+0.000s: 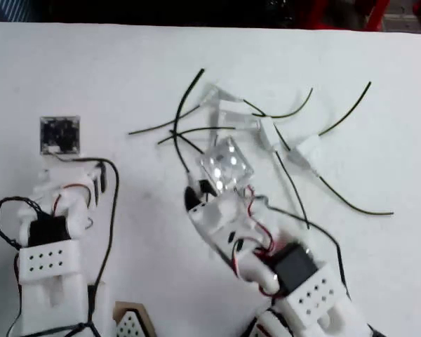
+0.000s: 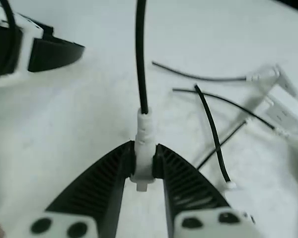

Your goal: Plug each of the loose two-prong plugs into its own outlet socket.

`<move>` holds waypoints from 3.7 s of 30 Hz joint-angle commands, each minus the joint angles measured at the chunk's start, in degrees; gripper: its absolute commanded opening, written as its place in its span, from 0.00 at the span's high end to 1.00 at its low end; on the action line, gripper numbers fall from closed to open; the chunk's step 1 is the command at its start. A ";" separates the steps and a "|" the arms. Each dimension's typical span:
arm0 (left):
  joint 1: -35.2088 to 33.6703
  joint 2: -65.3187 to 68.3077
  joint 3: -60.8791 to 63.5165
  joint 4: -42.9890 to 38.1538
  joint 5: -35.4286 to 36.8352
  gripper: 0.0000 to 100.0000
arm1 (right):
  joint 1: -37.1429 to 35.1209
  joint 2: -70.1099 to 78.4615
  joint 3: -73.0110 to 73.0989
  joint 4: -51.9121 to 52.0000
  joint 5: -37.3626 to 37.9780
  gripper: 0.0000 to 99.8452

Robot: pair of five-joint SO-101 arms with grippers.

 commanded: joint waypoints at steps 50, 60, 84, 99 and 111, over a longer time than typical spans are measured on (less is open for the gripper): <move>37.32 -29.14 2.81 10.46 -4.92 0.77 | -6.46 -17.89 19.43 -13.67 -0.62 0.98; 24.75 -28.97 2.81 10.64 -1.32 0.77 | 7.60 -17.36 18.81 -13.58 -0.09 0.98; 22.90 -10.68 -8.00 11.69 -7.56 0.74 | 37.58 14.90 2.37 -19.82 -12.22 0.98; 42.86 34.24 -25.05 0.00 -37.54 0.74 | 45.41 17.71 2.46 -24.92 -17.67 0.98; 46.64 50.59 -26.20 -16.79 -38.51 0.74 | 45.14 17.71 2.46 -24.84 -17.23 0.98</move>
